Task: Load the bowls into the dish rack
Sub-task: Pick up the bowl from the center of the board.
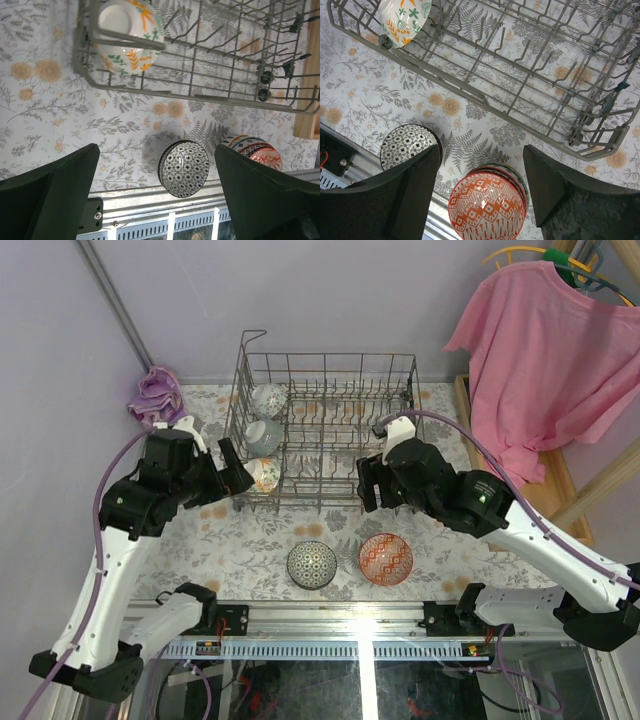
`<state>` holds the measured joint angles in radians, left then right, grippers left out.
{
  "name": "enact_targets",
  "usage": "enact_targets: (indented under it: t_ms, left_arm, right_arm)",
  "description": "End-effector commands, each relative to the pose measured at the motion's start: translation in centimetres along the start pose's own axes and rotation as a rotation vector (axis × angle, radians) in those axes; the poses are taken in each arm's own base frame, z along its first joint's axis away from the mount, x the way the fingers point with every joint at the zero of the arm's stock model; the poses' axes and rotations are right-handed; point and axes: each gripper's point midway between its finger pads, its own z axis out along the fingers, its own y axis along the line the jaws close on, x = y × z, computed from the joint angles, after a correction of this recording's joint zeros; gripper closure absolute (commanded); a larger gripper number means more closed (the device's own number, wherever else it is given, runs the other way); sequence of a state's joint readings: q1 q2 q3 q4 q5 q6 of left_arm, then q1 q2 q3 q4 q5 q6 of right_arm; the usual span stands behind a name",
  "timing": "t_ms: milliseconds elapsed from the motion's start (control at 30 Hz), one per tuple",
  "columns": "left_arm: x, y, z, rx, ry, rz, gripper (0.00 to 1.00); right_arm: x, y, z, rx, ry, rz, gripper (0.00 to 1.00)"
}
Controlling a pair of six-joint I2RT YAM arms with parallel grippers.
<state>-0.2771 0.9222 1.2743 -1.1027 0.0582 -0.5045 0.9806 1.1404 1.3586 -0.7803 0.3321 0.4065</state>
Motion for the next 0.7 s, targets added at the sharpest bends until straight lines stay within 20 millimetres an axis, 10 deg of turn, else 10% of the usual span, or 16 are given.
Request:
enact_targets:
  t_ms: [0, 233, 467, 667]
  left_arm:
    - [-1.8, -3.5, -0.7, 0.069, -0.068, 0.046, 0.01]
    - [4.6, -10.1, 0.0, -0.023, -0.043, 0.228, 0.0]
    - [14.0, -11.5, 0.0, -0.051, 0.103, 0.351, 0.0]
    - [21.1, -11.7, 4.1, -0.085, 0.217, 0.417, 0.0]
  right_arm:
    - [-1.9, 0.1, -0.4, -0.026, -0.056, 0.007, 0.25]
    - [-3.7, -1.3, -1.4, 0.008, -0.09, 0.022, 0.24]
    - [-4.6, -3.3, -4.0, 0.059, -0.142, 0.042, 0.22]
    - [-4.4, -4.1, -5.3, 0.067, -0.163, 0.054, 0.22]
